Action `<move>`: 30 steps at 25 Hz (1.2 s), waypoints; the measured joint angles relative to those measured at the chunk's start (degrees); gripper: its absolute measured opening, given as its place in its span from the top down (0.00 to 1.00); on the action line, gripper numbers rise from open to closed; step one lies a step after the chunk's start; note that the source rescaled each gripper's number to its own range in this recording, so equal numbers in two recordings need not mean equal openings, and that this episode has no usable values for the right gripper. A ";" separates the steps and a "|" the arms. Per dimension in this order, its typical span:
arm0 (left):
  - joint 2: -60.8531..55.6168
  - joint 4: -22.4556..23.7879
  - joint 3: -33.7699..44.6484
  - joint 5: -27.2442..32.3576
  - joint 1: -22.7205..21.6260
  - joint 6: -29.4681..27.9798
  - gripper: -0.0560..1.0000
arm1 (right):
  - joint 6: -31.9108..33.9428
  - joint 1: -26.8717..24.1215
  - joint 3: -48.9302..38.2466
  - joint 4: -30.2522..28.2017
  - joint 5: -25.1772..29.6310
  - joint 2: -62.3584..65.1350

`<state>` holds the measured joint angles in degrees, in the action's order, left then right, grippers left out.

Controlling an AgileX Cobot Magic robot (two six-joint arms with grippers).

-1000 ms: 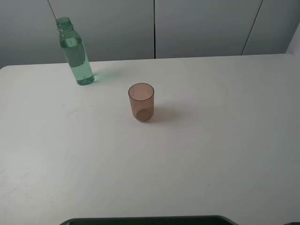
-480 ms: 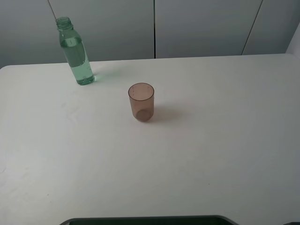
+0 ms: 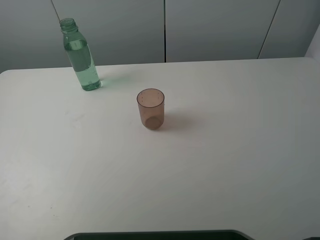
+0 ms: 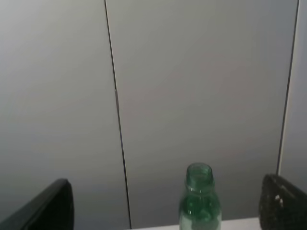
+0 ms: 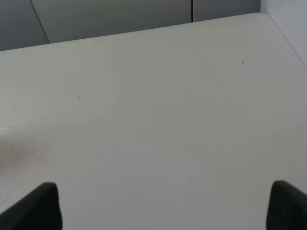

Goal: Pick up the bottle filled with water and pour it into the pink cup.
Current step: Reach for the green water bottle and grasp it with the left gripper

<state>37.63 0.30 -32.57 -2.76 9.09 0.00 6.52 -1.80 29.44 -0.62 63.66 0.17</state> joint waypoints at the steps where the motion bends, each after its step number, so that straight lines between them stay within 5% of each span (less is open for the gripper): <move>1: 2.39 0.11 0.45 -4.72 0.00 0.00 0.00 | 0.00 0.00 0.00 0.00 0.00 0.00; 12: 25.25 3.20 11.97 -39.96 0.00 -0.78 0.00 | -0.11 0.00 0.00 0.00 0.00 0.00; 26: 52.28 5.69 17.52 -64.64 0.00 -2.79 0.00 | -0.11 0.00 0.00 0.00 0.00 0.00; 30: 59.66 5.69 16.35 -65.86 0.00 -3.45 0.00 | -0.11 0.00 0.00 0.00 0.00 0.00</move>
<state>97.29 6.00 -16.23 -68.62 9.09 -3.45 6.41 -1.80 29.44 -0.62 63.66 0.17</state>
